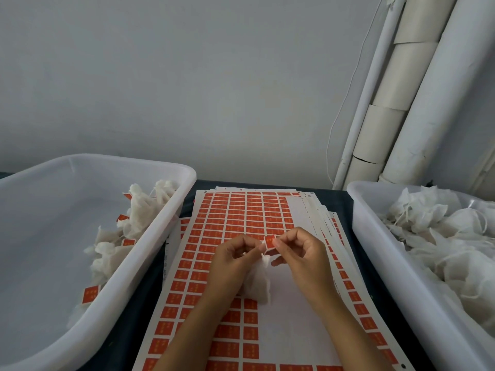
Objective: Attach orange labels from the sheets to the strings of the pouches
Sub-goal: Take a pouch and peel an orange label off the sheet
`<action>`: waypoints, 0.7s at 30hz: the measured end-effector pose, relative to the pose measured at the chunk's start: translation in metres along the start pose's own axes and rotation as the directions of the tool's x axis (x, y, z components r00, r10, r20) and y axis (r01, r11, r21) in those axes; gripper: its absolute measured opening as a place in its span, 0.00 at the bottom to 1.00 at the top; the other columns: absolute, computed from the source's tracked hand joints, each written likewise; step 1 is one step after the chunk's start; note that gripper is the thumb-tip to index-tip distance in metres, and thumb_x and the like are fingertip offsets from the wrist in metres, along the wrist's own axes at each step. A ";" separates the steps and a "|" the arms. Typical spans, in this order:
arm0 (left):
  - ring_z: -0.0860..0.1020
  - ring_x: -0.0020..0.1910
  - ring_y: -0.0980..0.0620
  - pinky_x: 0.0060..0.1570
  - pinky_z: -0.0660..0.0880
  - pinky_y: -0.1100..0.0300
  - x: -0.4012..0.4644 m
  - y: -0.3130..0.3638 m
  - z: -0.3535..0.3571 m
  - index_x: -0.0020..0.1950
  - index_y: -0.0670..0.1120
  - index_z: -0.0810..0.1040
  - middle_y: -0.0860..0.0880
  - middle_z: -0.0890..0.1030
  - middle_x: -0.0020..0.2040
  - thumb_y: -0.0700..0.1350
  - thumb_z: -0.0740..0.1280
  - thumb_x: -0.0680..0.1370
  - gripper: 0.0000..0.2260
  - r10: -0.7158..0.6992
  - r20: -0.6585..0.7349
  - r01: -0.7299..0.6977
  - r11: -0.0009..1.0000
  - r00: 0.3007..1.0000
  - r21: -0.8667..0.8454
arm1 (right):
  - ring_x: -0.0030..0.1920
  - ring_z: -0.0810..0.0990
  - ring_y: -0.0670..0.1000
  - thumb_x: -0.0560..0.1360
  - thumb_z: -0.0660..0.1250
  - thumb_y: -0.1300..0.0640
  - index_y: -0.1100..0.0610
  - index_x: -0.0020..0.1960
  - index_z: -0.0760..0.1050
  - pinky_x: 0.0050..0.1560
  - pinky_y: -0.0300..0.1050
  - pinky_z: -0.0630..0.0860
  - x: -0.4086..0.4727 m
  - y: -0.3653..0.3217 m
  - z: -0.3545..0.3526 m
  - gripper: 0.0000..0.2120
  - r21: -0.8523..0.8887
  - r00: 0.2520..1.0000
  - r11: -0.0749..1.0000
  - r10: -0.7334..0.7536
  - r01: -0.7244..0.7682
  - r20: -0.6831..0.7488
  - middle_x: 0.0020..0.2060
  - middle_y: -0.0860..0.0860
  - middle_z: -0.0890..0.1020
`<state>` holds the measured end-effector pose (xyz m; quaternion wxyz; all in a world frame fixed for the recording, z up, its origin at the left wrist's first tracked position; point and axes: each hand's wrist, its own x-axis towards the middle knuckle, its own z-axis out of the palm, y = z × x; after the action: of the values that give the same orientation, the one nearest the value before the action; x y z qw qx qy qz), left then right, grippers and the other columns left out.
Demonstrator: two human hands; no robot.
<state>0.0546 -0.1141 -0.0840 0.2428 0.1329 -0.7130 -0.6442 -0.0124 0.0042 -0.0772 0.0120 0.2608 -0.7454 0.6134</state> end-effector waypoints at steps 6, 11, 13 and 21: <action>0.77 0.39 0.64 0.38 0.69 0.68 0.001 -0.001 0.000 0.39 0.48 0.81 0.57 0.82 0.37 0.43 0.67 0.76 0.07 -0.022 0.014 0.022 1.000 1.000 0.010 | 0.38 0.83 0.44 0.73 0.69 0.60 0.55 0.41 0.76 0.38 0.34 0.79 0.001 -0.001 -0.004 0.03 -0.053 0.997 0.997 -0.055 0.057 0.053 0.38 0.46 0.82; 0.77 0.38 0.62 0.36 0.70 0.72 0.000 0.000 0.001 0.39 0.48 0.81 0.56 0.82 0.36 0.44 0.65 0.78 0.09 -0.028 0.021 0.028 1.000 0.999 -0.002 | 0.38 0.83 0.43 0.73 0.69 0.60 0.55 0.42 0.76 0.41 0.35 0.79 0.001 -0.003 -0.001 0.03 -0.086 0.996 0.993 -0.079 0.081 0.033 0.38 0.46 0.82; 0.77 0.35 0.63 0.33 0.71 0.73 0.000 0.002 0.001 0.39 0.49 0.80 0.57 0.81 0.34 0.47 0.62 0.79 0.12 -0.065 0.022 0.065 0.997 0.998 -0.040 | 0.39 0.83 0.45 0.73 0.69 0.60 0.54 0.41 0.76 0.43 0.37 0.80 0.001 -0.003 -0.001 0.03 -0.105 0.996 0.990 -0.091 0.092 0.022 0.39 0.47 0.82; 0.76 0.33 0.57 0.33 0.72 0.70 0.000 -0.001 0.004 0.41 0.44 0.81 0.52 0.79 0.34 0.45 0.68 0.76 0.07 0.059 0.012 -0.060 0.997 0.998 0.055 | 0.38 0.83 0.44 0.70 0.72 0.61 0.54 0.43 0.74 0.37 0.34 0.79 0.000 -0.004 0.000 0.08 0.002 0.998 0.998 -0.056 0.056 -0.014 0.39 0.47 0.82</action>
<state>0.0525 -0.1109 -0.0850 0.2546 0.1148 -0.7355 -0.6174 -0.0111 0.0036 -0.0730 0.0341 0.2774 -0.7368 0.6157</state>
